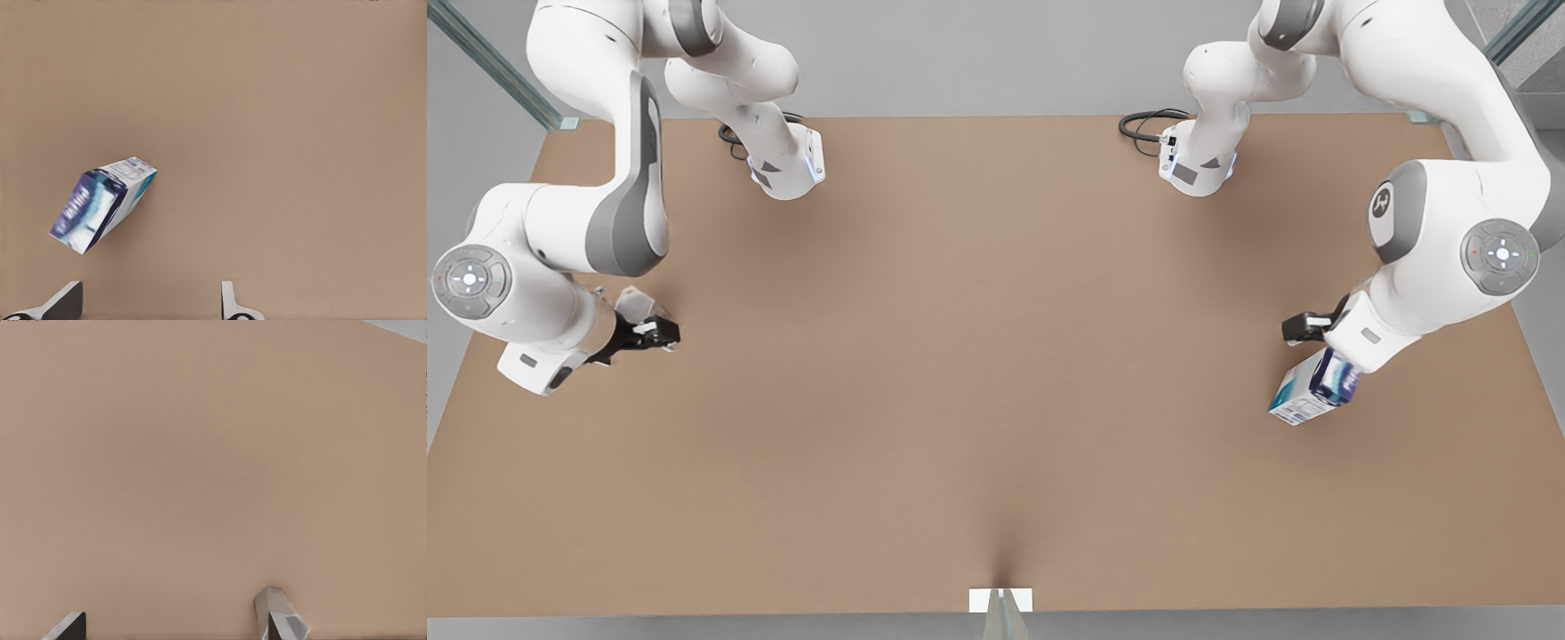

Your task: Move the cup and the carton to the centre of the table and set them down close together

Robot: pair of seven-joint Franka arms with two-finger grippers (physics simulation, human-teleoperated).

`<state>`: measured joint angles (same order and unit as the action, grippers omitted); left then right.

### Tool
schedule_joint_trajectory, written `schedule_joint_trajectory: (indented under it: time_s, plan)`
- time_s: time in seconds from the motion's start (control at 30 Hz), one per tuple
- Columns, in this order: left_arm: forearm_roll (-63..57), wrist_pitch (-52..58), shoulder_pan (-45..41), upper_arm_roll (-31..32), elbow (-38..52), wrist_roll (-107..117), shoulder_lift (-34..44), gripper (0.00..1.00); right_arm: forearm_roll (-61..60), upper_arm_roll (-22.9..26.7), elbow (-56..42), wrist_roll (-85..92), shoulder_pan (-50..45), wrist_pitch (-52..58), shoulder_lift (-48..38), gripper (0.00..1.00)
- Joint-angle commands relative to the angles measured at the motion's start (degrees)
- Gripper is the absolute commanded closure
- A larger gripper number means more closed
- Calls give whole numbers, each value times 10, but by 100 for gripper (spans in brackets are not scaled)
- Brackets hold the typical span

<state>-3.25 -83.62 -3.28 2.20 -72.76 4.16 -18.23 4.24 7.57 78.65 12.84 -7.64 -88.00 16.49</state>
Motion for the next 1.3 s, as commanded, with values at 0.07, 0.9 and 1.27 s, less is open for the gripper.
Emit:
schedule_joint_trajectory:
  time_s: [0.07, 0.9, 1.27]
  plan:
    - [-5, 1, -1, 2, 0, 0, -3, 0, 0, 0, 11, -26, 0, 6, -15, 0]
    - [-40, 6, -9, 10, -2, -1, -5, 0, 124, -252, 436, 100, 524, -328, -40, 0]
    - [-40, 6, -9, 10, -3, 0, -5, 0, 125, -252, 442, 117, 556, -350, -7, 0]
